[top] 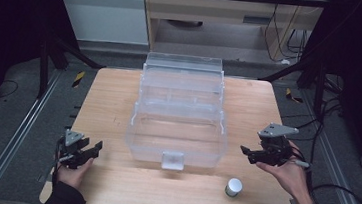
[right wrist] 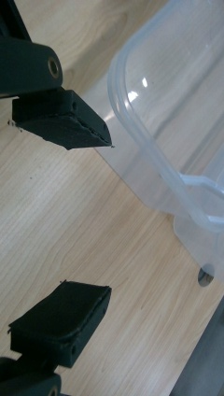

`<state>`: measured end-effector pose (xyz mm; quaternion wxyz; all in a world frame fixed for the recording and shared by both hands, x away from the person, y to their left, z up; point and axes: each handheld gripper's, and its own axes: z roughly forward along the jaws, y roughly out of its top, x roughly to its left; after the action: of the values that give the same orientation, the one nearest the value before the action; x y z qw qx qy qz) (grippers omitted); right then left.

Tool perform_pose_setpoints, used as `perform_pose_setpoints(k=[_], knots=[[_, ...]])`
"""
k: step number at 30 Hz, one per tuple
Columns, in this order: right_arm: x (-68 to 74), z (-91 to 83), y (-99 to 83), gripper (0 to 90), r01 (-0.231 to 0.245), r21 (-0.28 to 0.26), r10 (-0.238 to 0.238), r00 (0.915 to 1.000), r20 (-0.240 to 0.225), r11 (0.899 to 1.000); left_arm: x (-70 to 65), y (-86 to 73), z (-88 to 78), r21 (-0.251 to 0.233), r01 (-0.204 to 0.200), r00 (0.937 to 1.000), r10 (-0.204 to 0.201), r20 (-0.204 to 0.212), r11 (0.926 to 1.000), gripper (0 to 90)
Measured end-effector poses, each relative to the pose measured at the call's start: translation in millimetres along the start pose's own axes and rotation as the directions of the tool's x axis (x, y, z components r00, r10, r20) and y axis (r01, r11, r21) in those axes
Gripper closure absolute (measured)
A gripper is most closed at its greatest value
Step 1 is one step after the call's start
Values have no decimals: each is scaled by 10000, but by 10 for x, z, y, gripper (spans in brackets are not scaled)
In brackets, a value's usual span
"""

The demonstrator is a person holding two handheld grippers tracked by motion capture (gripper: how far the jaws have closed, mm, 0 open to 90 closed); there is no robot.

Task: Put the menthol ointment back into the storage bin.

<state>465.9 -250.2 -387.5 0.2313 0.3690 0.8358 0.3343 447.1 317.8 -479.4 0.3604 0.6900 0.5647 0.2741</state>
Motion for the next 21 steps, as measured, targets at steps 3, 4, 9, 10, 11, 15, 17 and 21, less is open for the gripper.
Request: perform_pose_setpoints(k=[3,4,9,10,11,15,17,21], knots=[[20,-40,39,232,226,246,-219,9994,-256,9994,-1,0,2,11,-12,10000,12,-15,10000,443],[29,-52,50,231,294,323,-283,9990,-336,9990,-1,0,2,9,-14,10000,14,-23,10000,443],[65,-82,77,215,524,523,-489,9967,-653,9973,3,0,2,19,-17,10000,17,-38,10000,442],[93,-92,87,213,746,699,-692,9946,-772,9948,2,0,2,21,-20,10000,20,-36,10000,441],[109,-99,90,214,895,775,-829,9929,-851,9930,1,-1,3,19,-28,10000,28,-44,10000,441],[198,-131,98,227,1699,997,-1580,9804,-1176,9804,-1,-1,6,39,-58,10000,58,-57,10000,439],[252,-143,99,227,2097,1160,-1921,9704,-1464,9709,-2,-1,7,51,-76,10000,77,-61,10000,439],[326,-150,99,226,2700,1393,-2399,9499,-2004,9527,-3,0,9,62,-102,9999,102,-62,9999,439]])
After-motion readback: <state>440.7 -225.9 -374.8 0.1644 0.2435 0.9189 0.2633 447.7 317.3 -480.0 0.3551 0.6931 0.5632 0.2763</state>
